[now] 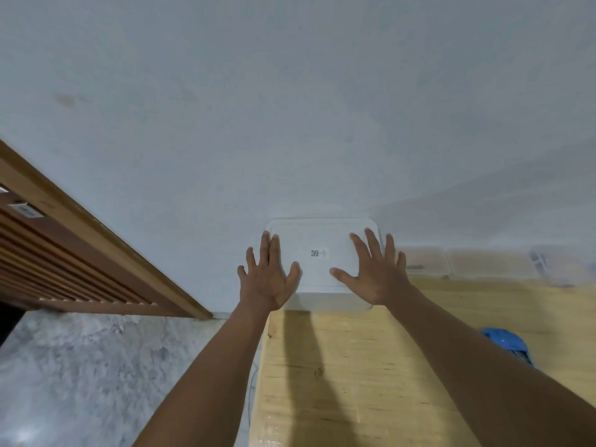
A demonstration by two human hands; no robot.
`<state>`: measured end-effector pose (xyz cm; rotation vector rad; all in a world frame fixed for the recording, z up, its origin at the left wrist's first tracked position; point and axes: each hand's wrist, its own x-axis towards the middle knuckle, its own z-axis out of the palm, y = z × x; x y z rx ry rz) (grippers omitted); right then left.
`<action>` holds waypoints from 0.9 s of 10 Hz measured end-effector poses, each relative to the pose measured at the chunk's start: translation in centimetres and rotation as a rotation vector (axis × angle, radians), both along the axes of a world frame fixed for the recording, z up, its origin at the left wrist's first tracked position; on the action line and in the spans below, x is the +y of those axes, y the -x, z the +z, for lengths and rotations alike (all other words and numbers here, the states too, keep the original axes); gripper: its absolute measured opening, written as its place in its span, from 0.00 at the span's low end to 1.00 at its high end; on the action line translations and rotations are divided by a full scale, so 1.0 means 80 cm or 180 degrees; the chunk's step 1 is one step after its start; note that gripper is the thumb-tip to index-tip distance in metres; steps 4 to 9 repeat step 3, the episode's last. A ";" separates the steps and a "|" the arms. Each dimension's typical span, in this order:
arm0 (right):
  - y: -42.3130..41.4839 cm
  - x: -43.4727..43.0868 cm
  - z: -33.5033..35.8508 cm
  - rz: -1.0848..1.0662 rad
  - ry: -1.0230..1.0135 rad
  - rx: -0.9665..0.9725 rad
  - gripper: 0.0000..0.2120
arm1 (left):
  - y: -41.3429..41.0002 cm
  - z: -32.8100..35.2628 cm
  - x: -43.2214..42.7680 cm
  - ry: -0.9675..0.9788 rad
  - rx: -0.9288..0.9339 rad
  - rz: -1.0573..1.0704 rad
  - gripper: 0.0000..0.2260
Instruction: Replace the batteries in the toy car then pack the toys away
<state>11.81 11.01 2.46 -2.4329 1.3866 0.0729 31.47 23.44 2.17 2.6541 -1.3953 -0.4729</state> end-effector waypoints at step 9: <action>0.001 -0.019 0.045 0.0266 -0.0252 0.0449 0.41 | -0.012 0.030 -0.009 -0.0361 0.0274 -0.0050 0.39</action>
